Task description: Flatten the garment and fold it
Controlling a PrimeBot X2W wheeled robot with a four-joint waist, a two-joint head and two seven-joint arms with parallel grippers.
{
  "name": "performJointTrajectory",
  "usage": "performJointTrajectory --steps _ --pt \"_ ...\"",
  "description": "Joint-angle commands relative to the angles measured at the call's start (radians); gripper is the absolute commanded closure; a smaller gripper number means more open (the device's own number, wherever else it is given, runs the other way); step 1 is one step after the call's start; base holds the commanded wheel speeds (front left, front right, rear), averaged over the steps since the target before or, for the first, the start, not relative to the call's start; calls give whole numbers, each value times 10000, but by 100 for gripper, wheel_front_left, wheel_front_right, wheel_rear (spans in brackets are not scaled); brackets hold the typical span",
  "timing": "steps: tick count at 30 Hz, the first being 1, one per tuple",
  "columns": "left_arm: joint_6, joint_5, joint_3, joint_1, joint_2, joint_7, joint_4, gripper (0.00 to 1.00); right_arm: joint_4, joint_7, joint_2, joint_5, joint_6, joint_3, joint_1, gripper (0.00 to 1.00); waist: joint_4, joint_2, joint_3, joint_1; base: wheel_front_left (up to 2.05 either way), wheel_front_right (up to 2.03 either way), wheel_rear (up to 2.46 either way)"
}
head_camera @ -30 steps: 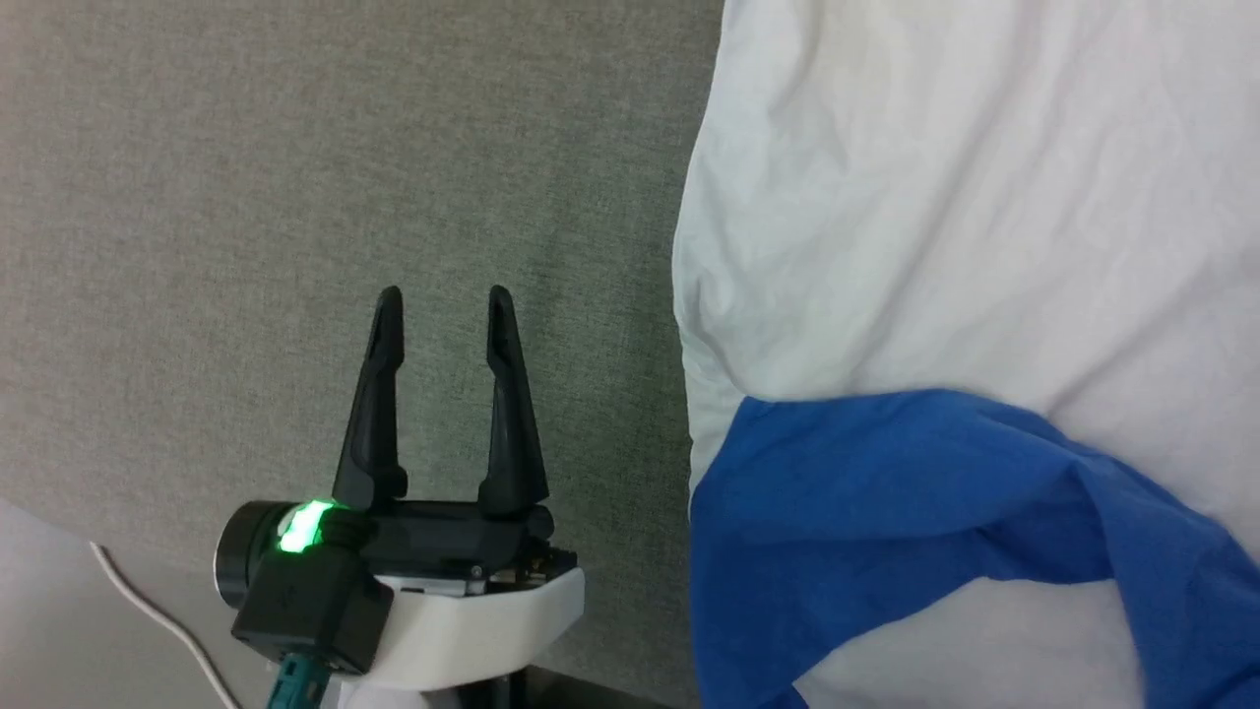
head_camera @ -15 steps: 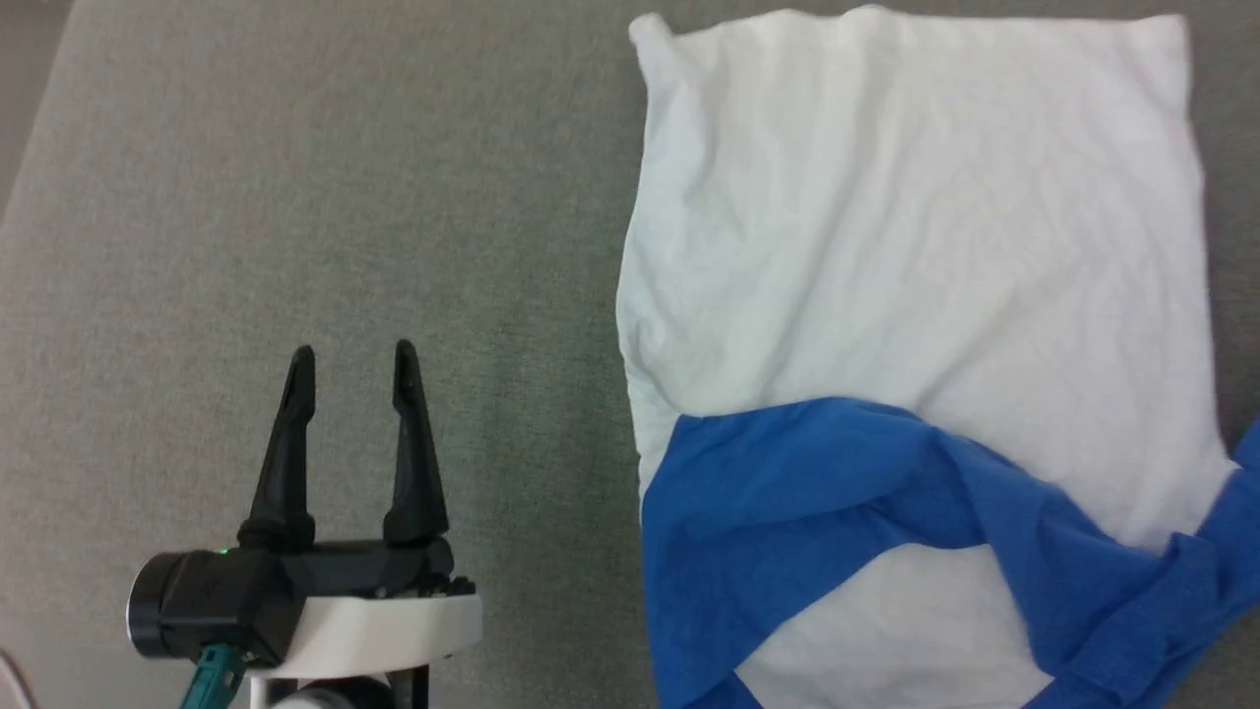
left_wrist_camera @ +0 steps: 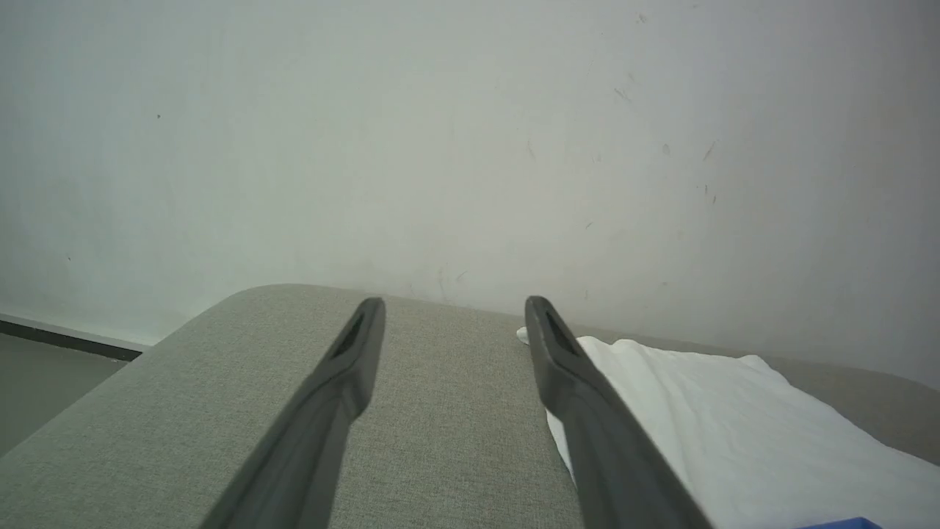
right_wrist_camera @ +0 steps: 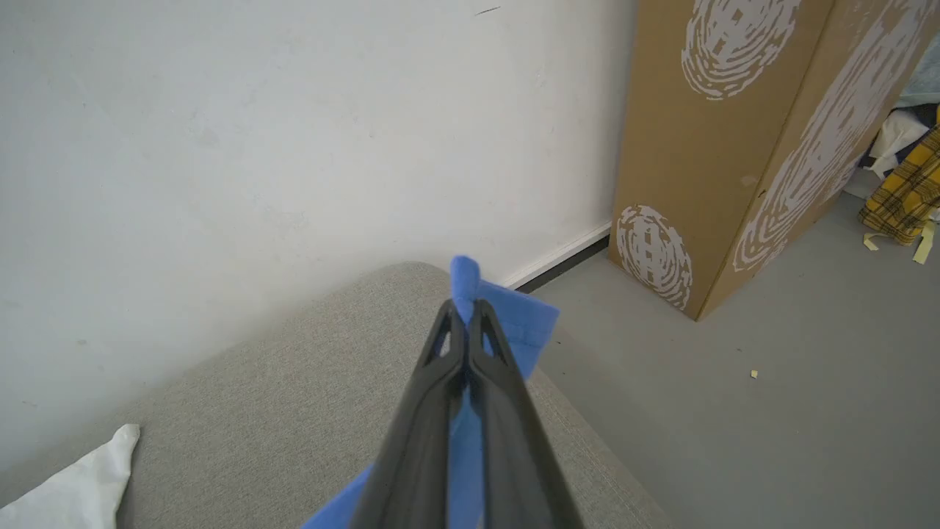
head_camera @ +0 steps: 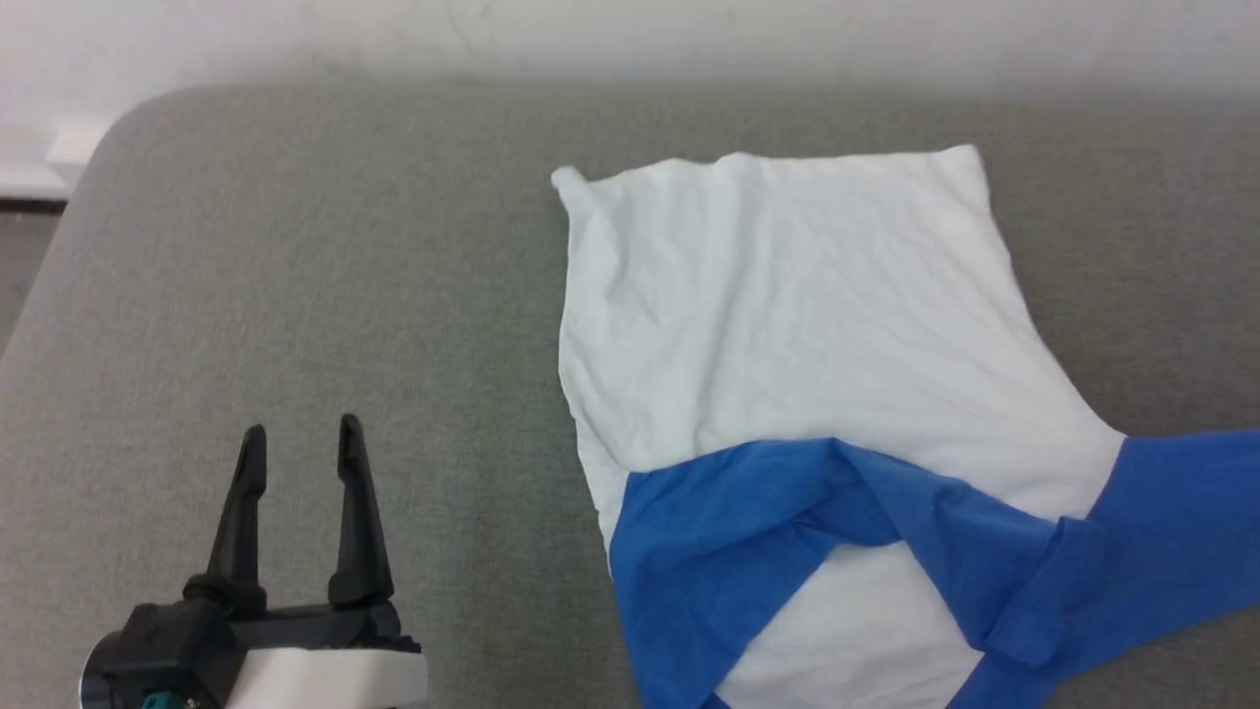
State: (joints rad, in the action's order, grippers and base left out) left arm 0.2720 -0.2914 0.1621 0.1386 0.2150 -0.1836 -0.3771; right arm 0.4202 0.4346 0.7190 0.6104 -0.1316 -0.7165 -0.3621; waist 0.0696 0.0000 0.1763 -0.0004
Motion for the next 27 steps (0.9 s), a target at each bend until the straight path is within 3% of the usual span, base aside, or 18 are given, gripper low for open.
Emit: performJointTrajectory --steps 1,5,11,21,27 --pt "-60 -46 -72 134 59 51 -56 0 -85 -88 -179 -72 9 -170 208 100 -438 0 -630 4 0 0 0" --pt "-80 -165 -151 290 127 79 -92 0 -590 -48 -705 -27 9 -360 597 100 -454 0 -817 4 0 0 0" --pt "-140 -245 -107 285 161 95 -21 0 -2238 226 -1479 430 9 660 763 100 -343 0 -988 4 0 0 0" --pt "-275 -394 -34 269 224 77 82 0 -5865 1199 -2806 1126 9 3889 678 100 104 0 -1167 4 0 0 0" --pt "-315 -441 9 215 256 94 66 0 -6939 1710 -3684 989 9 6192 529 100 495 0 -1150 4 0 0 0"
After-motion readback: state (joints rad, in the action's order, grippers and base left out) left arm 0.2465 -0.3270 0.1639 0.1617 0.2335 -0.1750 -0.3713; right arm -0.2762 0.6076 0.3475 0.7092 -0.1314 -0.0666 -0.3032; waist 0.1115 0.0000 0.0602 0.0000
